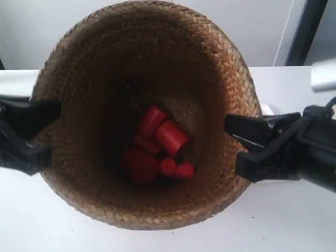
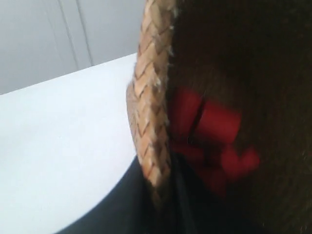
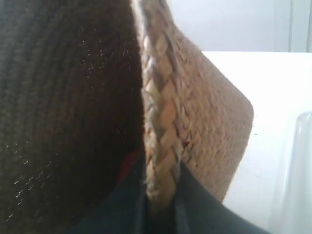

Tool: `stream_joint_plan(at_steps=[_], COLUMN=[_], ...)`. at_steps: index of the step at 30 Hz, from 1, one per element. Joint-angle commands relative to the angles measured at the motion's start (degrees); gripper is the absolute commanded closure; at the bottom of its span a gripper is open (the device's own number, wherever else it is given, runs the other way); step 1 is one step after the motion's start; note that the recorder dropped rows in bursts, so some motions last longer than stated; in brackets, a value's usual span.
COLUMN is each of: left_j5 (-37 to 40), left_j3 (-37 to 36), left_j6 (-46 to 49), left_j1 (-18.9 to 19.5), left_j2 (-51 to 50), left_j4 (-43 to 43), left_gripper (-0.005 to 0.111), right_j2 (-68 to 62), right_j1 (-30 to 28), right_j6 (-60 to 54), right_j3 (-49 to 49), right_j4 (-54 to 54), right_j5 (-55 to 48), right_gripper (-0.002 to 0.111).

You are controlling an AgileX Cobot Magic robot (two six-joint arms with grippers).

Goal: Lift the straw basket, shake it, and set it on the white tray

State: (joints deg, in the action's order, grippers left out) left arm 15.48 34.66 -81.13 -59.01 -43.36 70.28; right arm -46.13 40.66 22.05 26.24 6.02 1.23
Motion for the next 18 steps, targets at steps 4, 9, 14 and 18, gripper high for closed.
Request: stream_joint_plan(at_steps=[4,9,14,18], left_j5=[2.1,6.9,-1.0,-3.0], left_j3=[9.5,-0.8,2.2,6.6], left_j6=[22.4,6.1,3.5,3.9], left_j1=[-2.9,-2.2,-2.2,-2.2], left_j2=[3.8,-5.0,-5.8,-5.3], left_j4=[-11.7,-2.0,-1.1,-1.5], left_gripper=[0.107,0.107,0.107,0.107], right_j2=[7.2,0.8,-1.9,1.8], right_j1=[0.9,0.7,0.6,0.5], right_j6=[-1.9,7.0,8.3,8.3], right_j3=[18.1,0.9,2.1,8.6], right_j4=[6.8,10.1,9.9,9.9], right_j5=[-17.6,-0.6,0.6,-7.6], right_gripper=[0.108,0.108,0.108,0.108])
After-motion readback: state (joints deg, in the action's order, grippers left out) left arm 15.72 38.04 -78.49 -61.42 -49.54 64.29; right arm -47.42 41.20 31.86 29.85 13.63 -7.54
